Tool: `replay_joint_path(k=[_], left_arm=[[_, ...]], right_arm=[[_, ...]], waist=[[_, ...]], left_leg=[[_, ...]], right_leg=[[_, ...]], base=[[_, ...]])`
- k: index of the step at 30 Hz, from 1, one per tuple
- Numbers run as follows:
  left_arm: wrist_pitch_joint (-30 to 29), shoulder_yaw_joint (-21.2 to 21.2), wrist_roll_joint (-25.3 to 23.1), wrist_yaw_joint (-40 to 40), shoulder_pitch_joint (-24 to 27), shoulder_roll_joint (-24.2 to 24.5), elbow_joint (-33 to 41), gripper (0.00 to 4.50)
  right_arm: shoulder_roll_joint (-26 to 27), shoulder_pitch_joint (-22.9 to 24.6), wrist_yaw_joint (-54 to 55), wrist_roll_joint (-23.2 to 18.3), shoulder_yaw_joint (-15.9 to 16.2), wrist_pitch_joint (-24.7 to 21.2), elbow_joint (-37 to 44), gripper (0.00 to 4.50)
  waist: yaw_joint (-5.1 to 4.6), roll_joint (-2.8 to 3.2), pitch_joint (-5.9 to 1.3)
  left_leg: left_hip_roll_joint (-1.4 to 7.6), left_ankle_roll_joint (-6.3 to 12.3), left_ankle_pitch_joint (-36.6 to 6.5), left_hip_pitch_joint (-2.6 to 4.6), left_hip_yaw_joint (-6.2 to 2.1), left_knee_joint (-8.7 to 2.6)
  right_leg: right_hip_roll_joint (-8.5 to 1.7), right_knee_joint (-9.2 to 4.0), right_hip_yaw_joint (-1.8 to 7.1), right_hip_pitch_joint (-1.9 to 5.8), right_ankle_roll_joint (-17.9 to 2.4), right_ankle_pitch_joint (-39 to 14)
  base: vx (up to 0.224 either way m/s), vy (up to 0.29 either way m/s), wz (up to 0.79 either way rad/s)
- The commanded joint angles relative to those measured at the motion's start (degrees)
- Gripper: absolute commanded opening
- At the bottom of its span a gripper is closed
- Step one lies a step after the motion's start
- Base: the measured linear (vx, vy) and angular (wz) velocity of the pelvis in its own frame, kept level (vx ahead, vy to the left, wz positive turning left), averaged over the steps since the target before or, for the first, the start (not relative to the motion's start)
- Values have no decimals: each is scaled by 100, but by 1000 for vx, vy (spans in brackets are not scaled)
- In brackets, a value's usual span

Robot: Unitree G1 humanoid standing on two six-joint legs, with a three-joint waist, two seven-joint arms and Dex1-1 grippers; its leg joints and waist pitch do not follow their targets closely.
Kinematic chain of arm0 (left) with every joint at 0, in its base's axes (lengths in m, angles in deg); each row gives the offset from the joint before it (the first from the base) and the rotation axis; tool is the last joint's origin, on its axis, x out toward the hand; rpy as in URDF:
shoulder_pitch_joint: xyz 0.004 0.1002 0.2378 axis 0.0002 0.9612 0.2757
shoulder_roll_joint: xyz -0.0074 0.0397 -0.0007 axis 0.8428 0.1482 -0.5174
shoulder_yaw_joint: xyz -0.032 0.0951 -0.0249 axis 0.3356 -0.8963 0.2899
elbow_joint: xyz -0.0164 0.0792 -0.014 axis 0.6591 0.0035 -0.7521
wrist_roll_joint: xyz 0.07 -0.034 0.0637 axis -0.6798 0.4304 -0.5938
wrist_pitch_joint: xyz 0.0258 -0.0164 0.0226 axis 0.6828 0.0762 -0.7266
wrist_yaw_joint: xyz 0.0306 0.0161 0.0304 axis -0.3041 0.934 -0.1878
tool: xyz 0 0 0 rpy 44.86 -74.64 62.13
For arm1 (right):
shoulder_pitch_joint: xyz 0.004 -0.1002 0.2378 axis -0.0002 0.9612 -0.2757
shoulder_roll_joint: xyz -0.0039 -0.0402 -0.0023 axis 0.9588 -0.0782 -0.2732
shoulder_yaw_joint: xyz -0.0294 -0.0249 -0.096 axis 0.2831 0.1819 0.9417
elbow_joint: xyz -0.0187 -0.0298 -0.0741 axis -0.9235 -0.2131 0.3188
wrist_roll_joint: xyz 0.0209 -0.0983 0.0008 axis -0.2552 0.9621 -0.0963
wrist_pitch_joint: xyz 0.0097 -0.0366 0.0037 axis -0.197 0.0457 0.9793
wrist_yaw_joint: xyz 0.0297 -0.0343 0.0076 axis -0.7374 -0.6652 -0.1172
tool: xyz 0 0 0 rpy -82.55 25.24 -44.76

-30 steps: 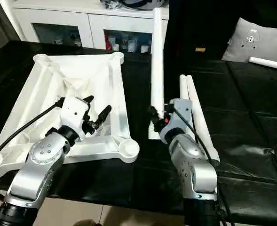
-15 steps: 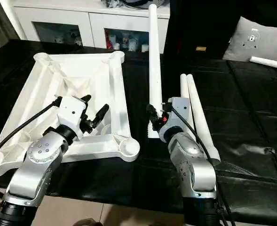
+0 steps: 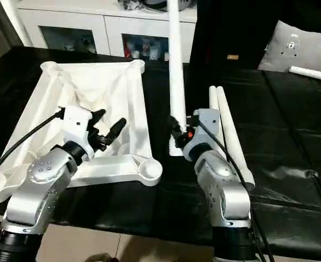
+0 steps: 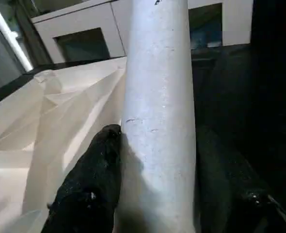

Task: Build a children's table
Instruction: Pick table leg, then move to table

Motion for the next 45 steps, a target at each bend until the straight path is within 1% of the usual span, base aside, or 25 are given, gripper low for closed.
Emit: replay_joint_path(k=[1,5,6,8,9,17,21,22,24,27,31,32,33,34,35,36,37,38,39,40,41,42,43,44,45], left_arm=[[14,12,-44,32,-20,28,37,387],[48,-34,-122,15,2,70,42,403],[38,-45,-126,13,5,81,42,422],[23,-60,-141,4,14,96,33,440],[16,-65,-154,-9,20,103,26,440],[-95,24,-96,-68,7,65,23,440],[-228,58,-17,-72,97,41,124,440],[-250,70,-21,-103,156,44,195,440],[-423,83,-19,-118,270,70,322,440],[-330,207,-67,-259,501,70,495,440],[-338,279,-142,-524,629,-71,637,440],[-333,313,-138,-632,625,-158,680,440],[-330,315,-141,-652,621,-171,691,440],[-326,310,-147,-672,615,-185,701,440],[-331,301,-151,-681,613,-193,712,440],[-367,291,-154,-695,615,-196,743,440],[-416,278,-153,-714,622,-200,783,440],[-427,275,-153,-720,628,-204,797,440],[-429,275,-155,-728,642,-209,804,440],[-432,274,-157,-732,643,-212,806,440],[-445,275,-162,-754,657,-227,817,440],[-460,273,-166,-776,673,-243,833,440],[-468,268,-170,-787,687,-253,848,440],[-470,265,-174,-793,694,-256,853,440],[-477,257,-174,-803,701,-259,863,440]], right_arm=[[-38,-50,-7,-65,12,111,62,189],[-56,-20,7,-42,20,109,77,189],[-61,-16,10,-28,23,113,70,189],[-62,-18,44,22,28,98,59,189],[-60,-17,51,25,32,96,61,189],[-94,82,44,21,58,99,245,189],[-124,105,51,31,45,108,341,189],[-147,113,58,49,50,101,395,189],[-206,118,227,216,59,56,474,189],[-359,215,324,316,81,-229,776,189],[-497,340,181,323,210,-329,1164,189],[-501,381,189,322,229,-354,1290,189],[-491,399,202,307,220,-369,1338,189],[-486,407,212,297,214,-380,1365,189],[-468,417,233,282,198,-386,1385,189],[-461,429,279,268,197,-405,1416,189],[-460,451,334,250,195,-457,1463,189],[-464,461,348,244,194,-493,1490,189],[-463,486,363,243,191,-524,1516,189],[-465,490,366,242,187,-533,1522,189],[-508,517,368,279,209,-574,1544,189],[-548,542,376,310,225,-620,1566,189],[-557,559,393,317,217,-644,1578,189],[-553,568,398,305,201,-652,1583,189],[-553,580,399,293,181,-666,1590,189]], waist=[[-2,15,-361],[-1,28,-361],[-2,22,-360],[-1,48,-362],[-4,36,-362],[-1,49,-363],[1,62,-363],[4,80,-369],[-9,58,-364],[-7,30,-354],[-9,31,-336],[-26,-10,-322],[5,-26,-294],[-57,90,-331],[-142,172,-338],[-182,252,-339],[-302,337,-344],[-386,345,-335],[-379,331,-322],[-360,222,-306],[-285,188,-266],[-235,-28,-312],[-164,-96,-406],[-12,-174,-300],[33,-172,-251]], left_leg=[[305,4,-517,14,-65,-406],[304,-2,-550,15,-64,-405],[304,-6,-560,16,-66,-407],[306,-26,-570,19,-72,-408],[305,-33,-568,17,-70,-407],[303,-59,-612,20,-72,-408],[304,-74,-615,20,-75,-407],[303,-76,-596,18,-77,-401],[310,-89,-562,16,-75,-407],[299,-81,-595,9,-65,-402],[311,-48,-831,25,-73,-423],[320,-71,-930,32,-73,-436],[262,110,-916,-139,-246,-522],[353,221,-1166,-59,-385,-536],[477,425,-1296,-68,-684,-587],[520,621,-1398,-79,-887,-660],[653,981,-1686,94,-1290,-779],[688,1328,-1627,145,-1598,-859],[633,1372,-1647,134,-1656,-888],[442,1328,-1788,30,-1672,-912],[167,1060,-1976,-132,-1523,-816],[-273,629,-1702,-446,-1127,-91],[-393,482,-1261,-65,-534,707],[-425,703,-919,-474,-135,1231],[-396,710,-945,-523,-103,1211]], right_leg=[[-383,-388,221,302,-995,-40],[-386,-393,223,304,-1008,-93],[-385,-394,223,306,-998,-122],[-383,-391,219,301,-998,-116],[-380,-389,219,304,-999,-87],[-381,-385,218,308,-1035,-37],[-377,-384,218,308,-1028,-22],[-380,-376,220,315,-1022,22],[-369,-377,213,310,-1022,73],[-362,-396,221,322,-976,-25],[-365,-441,223,297,-863,-478],[-348,-462,219,278,-844,-645],[-397,-379,32,411,-887,-591],[-329,-396,-102,360,-917,-591],[-253,-299,-284,394,-1233,-242],[-166,-199,-400,406,-1367,-222],[-33,30,-498,259,-1585,-574],[-3,244,-467,198,-1647,-1014],[-1,288,-428,179,-1706,-1118],[-47,254,-286,211,-1954,-1087],[-166,-32,-224,330,-2394,-1309],[-499,-581,-231,534,-2808,-2155],[-545,-1052,-109,394,-2968,-2331],[-434,-877,-59,609,-2842,-1706],[-420,-840,-27,585,-2582,-1369]], base=[[0,0,0],[0,0,0],[0,0,0],[0,0,0],[0,0,0],[0,0,0],[0,0,0],[0,0,0],[0,0,0],[0,0,0],[0,0,0],[0,0,0],[0,0,0],[2,-22,26],[2,-22,26],[13,-58,48],[0,-98,56],[0,-98,56],[7,-152,67],[7,-219,74],[7,-219,74],[-16,-249,60],[-26,-246,34],[-26,-246,34],[-4,-237,8]])
